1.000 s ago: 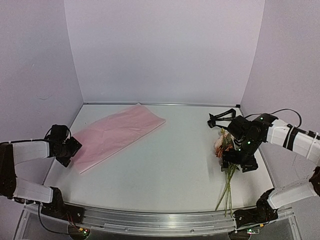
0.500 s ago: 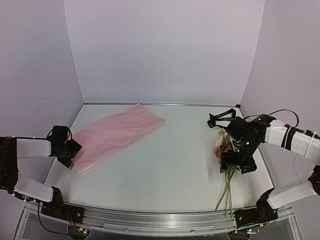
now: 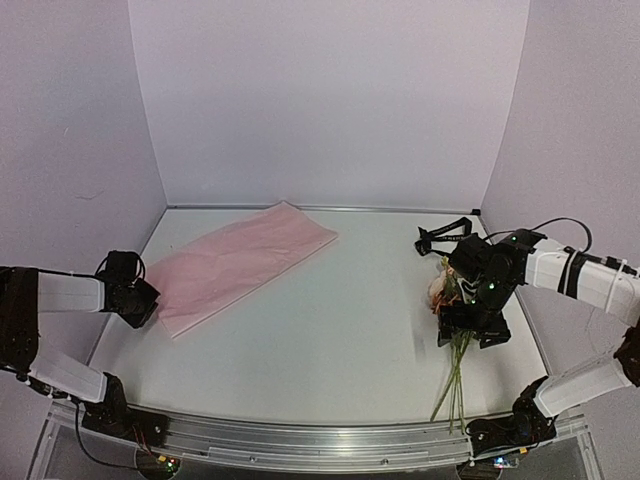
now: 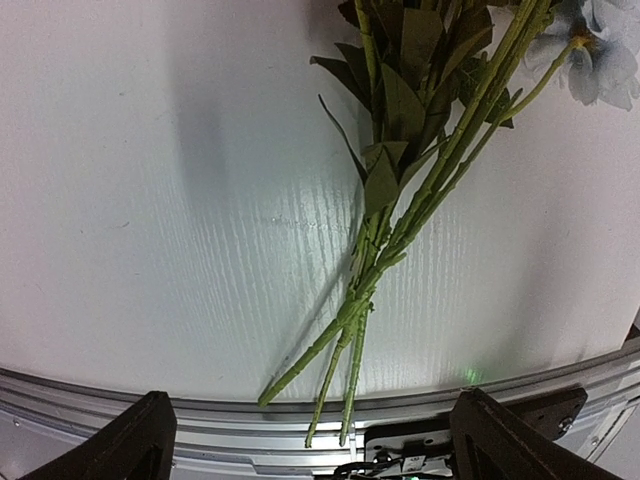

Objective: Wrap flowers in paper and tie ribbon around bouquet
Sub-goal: Pick up the corner of the folded wrapping paper at the corner of the board, then place the folded wrapping paper at the center of the board.

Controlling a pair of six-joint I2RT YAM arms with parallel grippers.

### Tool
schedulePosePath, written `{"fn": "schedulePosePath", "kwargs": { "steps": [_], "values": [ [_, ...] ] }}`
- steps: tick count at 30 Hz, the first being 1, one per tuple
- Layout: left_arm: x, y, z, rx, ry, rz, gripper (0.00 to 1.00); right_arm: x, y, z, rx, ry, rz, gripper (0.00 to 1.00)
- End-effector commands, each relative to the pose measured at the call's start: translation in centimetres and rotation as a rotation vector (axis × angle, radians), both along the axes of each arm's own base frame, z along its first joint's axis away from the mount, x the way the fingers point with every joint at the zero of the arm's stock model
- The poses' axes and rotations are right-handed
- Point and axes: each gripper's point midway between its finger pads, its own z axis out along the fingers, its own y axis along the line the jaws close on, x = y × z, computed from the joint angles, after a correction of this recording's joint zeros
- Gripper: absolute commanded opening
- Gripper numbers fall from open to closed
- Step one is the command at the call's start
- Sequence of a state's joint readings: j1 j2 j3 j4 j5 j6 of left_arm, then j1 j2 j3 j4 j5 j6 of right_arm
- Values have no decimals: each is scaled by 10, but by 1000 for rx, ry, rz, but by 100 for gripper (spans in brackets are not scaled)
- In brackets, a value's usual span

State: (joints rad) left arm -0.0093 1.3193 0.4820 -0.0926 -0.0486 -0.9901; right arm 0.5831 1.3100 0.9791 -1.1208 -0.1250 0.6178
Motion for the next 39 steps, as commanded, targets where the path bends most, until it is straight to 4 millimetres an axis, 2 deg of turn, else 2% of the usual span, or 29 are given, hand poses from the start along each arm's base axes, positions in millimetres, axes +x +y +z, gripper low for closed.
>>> {"fn": "schedulePosePath", "kwargs": {
  "steps": [1,8,11,15,19,23,26,29,33,34,35,36,37,39],
  "values": [
    [21,0,37,40,-141,-60,0,0,-1,-3,-6,8,0,98],
    [29,-15,96,90,-320,-223,0,1,2,-7,6,8,-17,98],
    [27,-37,117,49,-401,-323,0,3,8,-9,30,9,-31,98],
    [14,-90,125,23,-421,-523,0,10,19,-13,54,3,-27,98],
    [-8,-146,127,3,-428,-713,0,24,35,-14,62,-6,-24,98],
    [-33,-181,125,-56,-434,-843,0,46,62,-14,90,-30,-31,98],
    [-52,-202,117,-136,-427,-904,0,59,81,-16,75,-49,-12,98],
    [-67,-216,100,-199,-396,-917,0,73,103,-19,67,-72,0,98],
    [-72,-215,72,-274,-346,-835,0,92,132,-34,83,-81,-20,98],
    [-71,-212,68,-276,-336,-807,6,97,139,-36,93,-84,-28,98],
    [-69,-208,65,-271,-330,-774,16,101,146,-37,101,-84,-34,98],
    [-67,-203,67,-260,-340,-741,32,103,151,-39,106,-80,-35,98],
    [-64,-194,68,-233,-339,-694,45,105,155,-40,108,-80,-36,98],
    [-59,-171,68,-159,-324,-580,57,108,161,-42,113,-75,-34,98]
  ]
}}
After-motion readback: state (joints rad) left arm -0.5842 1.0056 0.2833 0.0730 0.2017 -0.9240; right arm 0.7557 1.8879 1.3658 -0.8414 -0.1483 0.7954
